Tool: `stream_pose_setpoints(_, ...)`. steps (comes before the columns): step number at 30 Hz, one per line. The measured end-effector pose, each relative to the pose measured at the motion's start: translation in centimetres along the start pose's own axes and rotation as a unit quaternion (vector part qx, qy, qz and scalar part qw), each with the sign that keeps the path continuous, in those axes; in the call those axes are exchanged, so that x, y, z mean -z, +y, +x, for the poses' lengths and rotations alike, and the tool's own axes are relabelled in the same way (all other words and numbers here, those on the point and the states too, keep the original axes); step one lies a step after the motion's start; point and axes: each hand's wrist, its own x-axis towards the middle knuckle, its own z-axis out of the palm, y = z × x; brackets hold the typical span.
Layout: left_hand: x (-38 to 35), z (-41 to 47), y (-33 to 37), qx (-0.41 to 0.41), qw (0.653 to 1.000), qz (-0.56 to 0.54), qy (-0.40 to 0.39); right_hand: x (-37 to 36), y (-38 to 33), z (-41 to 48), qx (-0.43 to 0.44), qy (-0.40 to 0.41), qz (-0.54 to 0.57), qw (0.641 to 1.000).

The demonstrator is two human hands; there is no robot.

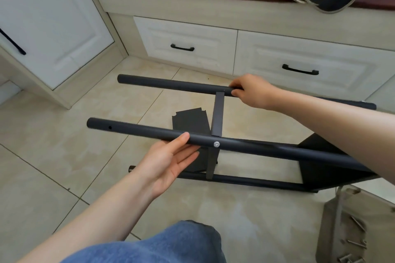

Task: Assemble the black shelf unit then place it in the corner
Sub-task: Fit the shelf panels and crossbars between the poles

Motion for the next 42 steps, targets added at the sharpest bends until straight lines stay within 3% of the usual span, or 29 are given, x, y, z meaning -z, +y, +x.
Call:
stream_pose_setpoints(7,-4.6,1.0,4.1,-0.093,0.994,0.037,-0.038,3.3,1.2,0.0,-0.028,0.104,0.087,0.99)
stream_pose_setpoints(13,-9.0,1.7,9.2,-0.184,0.973,0.135,-0.042,5.7,1.2,-0.2,-0.043,0.227,0.179,0.956)
stream_pose_setpoints(19,-12.0,1.2,12.4,-0.263,0.937,0.225,-0.039,7.4,1.7,-1.7,-0.059,0.286,0.279,0.915)
stream_pose_setpoints(21,-12.8,0.7,12.8,-0.285,0.925,0.246,-0.039,8.0,2.2,-2.8,-0.066,0.269,0.309,0.91)
stream_pose_setpoints(24,-13.3,-0.5,12.8,-0.298,0.907,0.291,-0.056,8.6,3.1,-5.4,-0.068,0.208,0.294,0.931)
stream_pose_setpoints(29,-14.1,-3.5,11.4,-0.284,0.883,0.353,-0.125,9.3,4.3,-11.1,-0.084,0.13,0.287,0.945)
stream_pose_setpoints(35,-15.7,-7.4,8.9,-0.271,0.832,0.453,-0.17,9.5,5.0,-18.1,-0.137,0.103,0.346,0.922)
stream_pose_setpoints(42,-14.9,-10.0,7.2,-0.268,0.81,0.498,-0.156,11.7,4.4,-23.5,-0.119,0.084,0.37,0.917)
